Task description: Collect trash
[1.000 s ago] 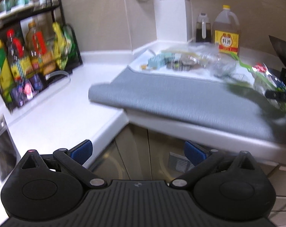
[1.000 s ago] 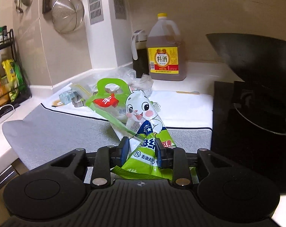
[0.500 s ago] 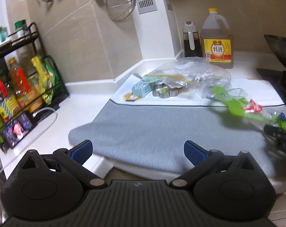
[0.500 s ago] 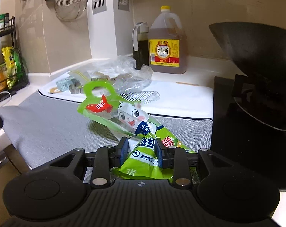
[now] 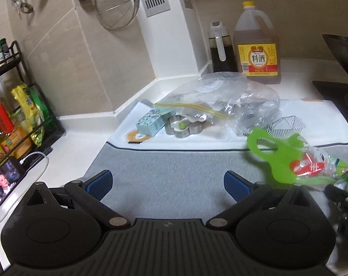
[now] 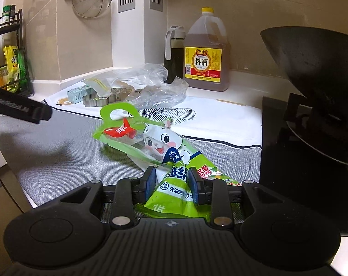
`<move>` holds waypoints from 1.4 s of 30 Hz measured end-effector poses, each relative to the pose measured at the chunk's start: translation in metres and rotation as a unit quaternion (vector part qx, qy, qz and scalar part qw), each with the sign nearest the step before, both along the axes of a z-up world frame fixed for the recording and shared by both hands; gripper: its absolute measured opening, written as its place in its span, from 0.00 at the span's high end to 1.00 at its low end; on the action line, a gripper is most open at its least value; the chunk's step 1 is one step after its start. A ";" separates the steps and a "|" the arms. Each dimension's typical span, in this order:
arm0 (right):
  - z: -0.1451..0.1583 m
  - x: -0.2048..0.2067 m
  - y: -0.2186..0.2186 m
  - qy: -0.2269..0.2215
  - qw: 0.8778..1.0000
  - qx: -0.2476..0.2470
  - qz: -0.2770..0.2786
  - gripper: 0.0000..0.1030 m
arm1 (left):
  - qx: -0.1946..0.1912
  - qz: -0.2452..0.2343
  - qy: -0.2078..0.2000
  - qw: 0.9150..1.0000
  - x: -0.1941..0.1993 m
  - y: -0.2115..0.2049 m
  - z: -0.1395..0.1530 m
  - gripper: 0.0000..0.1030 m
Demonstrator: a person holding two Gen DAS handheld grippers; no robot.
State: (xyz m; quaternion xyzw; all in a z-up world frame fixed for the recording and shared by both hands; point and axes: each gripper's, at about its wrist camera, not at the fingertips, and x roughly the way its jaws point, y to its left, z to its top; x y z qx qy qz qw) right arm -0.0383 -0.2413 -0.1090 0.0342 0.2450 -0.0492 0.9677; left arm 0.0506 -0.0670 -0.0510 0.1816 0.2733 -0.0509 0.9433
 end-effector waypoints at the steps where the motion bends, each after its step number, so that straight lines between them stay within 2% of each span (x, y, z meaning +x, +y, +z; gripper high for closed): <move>1: 0.000 0.000 0.000 0.001 1.000 0.000 0.000 0.67 | 0.000 -0.002 -0.002 1.000 0.002 -0.002 0.000 0.00; 15: 0.000 0.001 0.003 0.002 1.000 -0.024 -0.010 0.67 | 0.010 -0.027 -0.025 0.999 0.029 -0.019 -0.004 0.00; 24: 0.000 0.002 0.000 0.004 1.000 -0.020 -0.022 0.67 | 0.008 -0.081 -0.032 0.996 0.048 -0.040 -0.009 0.00; 27: 0.000 0.002 0.002 0.004 0.999 -0.024 -0.023 0.67 | 0.026 -0.107 -0.032 0.993 0.058 -0.057 -0.009 0.00; 29: 0.000 0.002 0.003 0.005 0.999 -0.024 -0.023 0.67 | 0.053 -0.120 -0.028 0.991 0.069 -0.071 -0.013 0.00; 33: 0.001 0.003 0.003 0.007 0.999 -0.024 -0.022 0.66 | 0.095 -0.111 -0.020 0.989 0.094 -0.090 -0.021 0.01; 34: 0.001 0.003 0.003 0.008 0.999 -0.025 -0.022 0.66 | 0.096 -0.113 -0.012 0.989 0.100 -0.093 -0.022 0.03; 35: 0.001 0.003 0.003 0.008 0.999 -0.025 -0.022 0.66 | 0.100 -0.113 -0.005 0.989 0.105 -0.095 -0.023 0.17; 36: 0.001 0.003 0.003 0.008 0.999 -0.026 -0.022 0.66 | 0.106 -0.110 0.001 0.988 0.110 -0.097 -0.023 0.41; 37: 0.001 0.003 0.003 0.008 0.999 -0.027 -0.021 0.66 | 0.109 -0.109 0.010 0.988 0.115 -0.097 -0.023 0.53; 38: 0.001 0.003 0.003 0.008 0.999 -0.027 -0.021 0.66 | 0.105 -0.108 0.019 0.988 0.118 -0.095 -0.023 0.78; 39: 0.001 0.003 0.002 0.008 0.999 -0.026 -0.021 0.66 | 0.098 -0.105 0.023 0.989 0.119 -0.091 -0.021 0.90; 42: 0.000 0.003 0.002 0.007 0.999 -0.026 -0.020 0.66 | 0.067 -0.106 0.011 0.992 0.109 -0.075 -0.012 0.99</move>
